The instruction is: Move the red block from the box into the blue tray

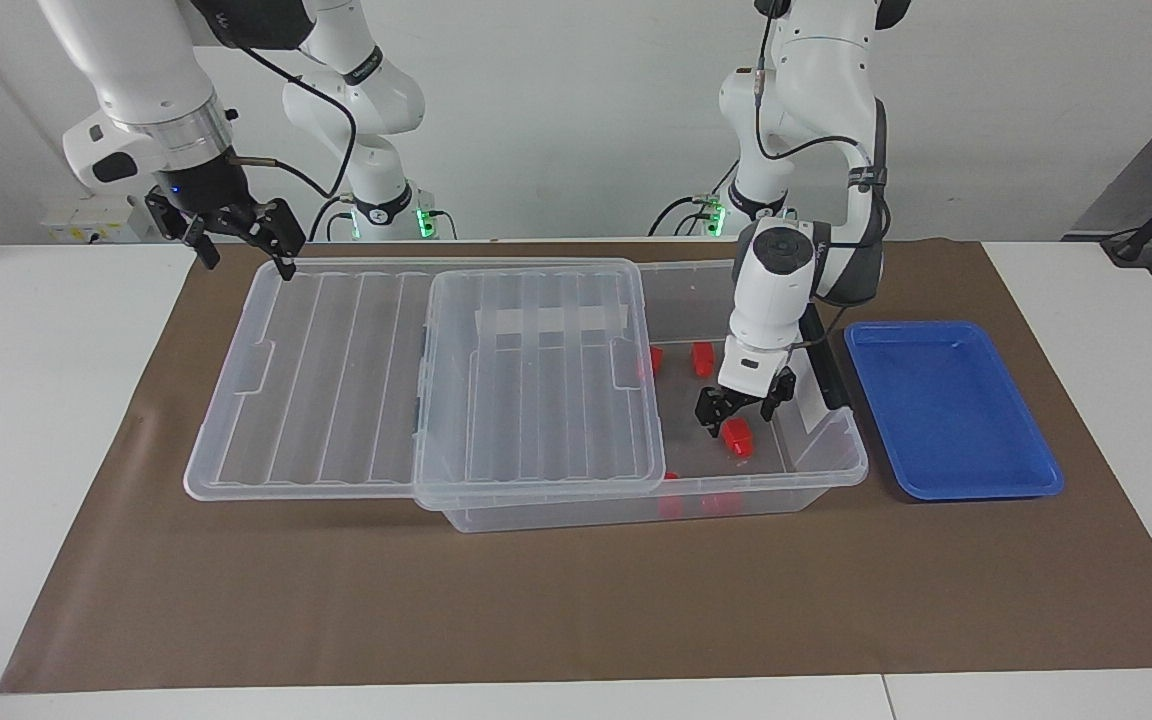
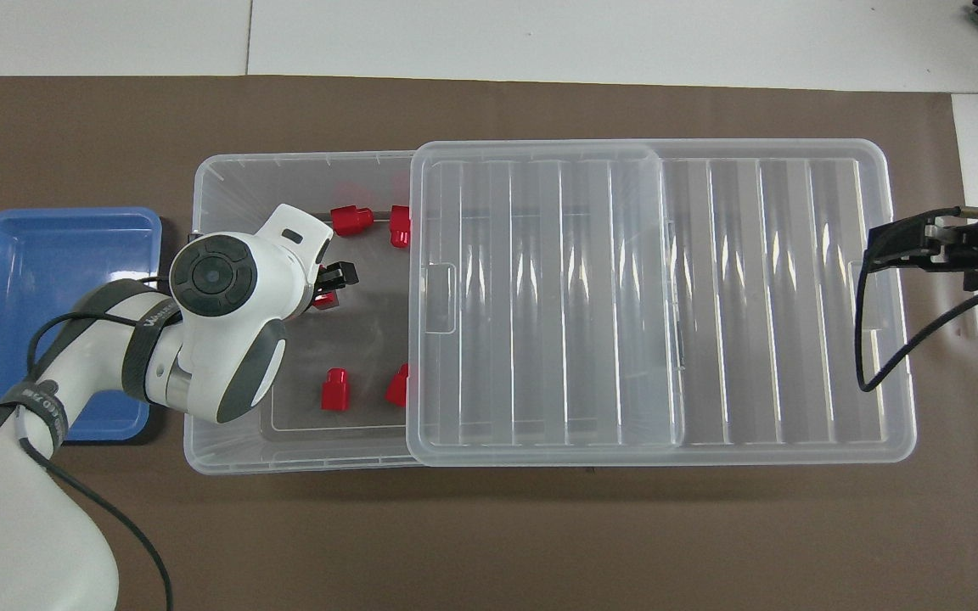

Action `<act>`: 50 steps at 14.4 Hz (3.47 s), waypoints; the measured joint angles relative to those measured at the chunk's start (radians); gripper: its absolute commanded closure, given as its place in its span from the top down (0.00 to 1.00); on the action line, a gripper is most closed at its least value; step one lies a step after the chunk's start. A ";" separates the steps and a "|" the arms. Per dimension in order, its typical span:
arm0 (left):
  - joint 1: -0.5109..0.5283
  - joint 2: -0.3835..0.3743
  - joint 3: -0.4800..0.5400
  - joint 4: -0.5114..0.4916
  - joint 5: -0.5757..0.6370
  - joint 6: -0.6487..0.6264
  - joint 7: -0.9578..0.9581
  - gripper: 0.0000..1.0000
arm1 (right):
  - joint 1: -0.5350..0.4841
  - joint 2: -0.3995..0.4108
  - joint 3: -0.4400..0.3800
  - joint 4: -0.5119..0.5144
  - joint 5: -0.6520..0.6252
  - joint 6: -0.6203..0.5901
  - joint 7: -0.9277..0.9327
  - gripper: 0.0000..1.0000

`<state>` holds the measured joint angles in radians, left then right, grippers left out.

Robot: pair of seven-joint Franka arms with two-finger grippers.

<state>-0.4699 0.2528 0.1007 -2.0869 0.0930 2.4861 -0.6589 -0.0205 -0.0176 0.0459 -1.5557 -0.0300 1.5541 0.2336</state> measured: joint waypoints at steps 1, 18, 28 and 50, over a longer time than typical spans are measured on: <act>0.000 0.006 0.000 -0.002 0.000 0.009 0.000 1.00 | -0.002 -0.001 -0.002 0.002 0.000 -0.006 -0.002 1.00; 0.000 0.013 0.000 -0.008 0.001 0.028 0.006 0.33 | -0.013 -0.002 -0.032 0.007 0.000 -0.026 -0.006 1.00; 0.000 0.007 0.003 0.016 0.001 -0.013 0.006 0.07 | 0.055 -0.002 -0.094 0.006 0.000 -0.047 -0.006 1.00; 0.295 -0.172 0.038 0.400 -0.053 -0.679 0.556 0.07 | 0.053 -0.012 -0.097 -0.025 0.000 -0.035 -0.006 1.00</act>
<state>-0.1750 0.0806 0.1388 -1.6869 0.0401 1.8072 -0.1027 0.0325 -0.0297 -0.0508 -1.5803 -0.0298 1.5187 0.2273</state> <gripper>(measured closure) 0.656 0.000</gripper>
